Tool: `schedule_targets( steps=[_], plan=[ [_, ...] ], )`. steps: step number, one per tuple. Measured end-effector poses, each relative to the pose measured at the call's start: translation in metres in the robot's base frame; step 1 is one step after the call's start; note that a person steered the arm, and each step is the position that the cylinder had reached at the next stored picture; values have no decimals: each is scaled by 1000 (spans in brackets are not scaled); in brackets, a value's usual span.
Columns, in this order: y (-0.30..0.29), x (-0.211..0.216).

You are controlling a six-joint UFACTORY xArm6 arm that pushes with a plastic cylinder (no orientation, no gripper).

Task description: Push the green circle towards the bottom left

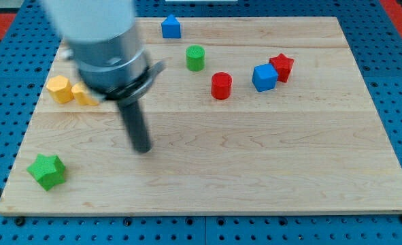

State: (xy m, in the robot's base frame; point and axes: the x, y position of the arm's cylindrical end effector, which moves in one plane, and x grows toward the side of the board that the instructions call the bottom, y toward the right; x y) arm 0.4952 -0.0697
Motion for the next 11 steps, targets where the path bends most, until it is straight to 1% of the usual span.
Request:
schedule_targets(
  steps=[1,2,3,4,5,6,7,8,9,10,11],
  plan=[
    [57,-58],
    [50,-100],
    [93,-125],
    [114,-174],
    [64,-199],
    [-8,-138],
    [-68,-87],
    [-54,-88],
    [-97,-74],
    [-136,-38],
    [-149,-8]
  ],
)
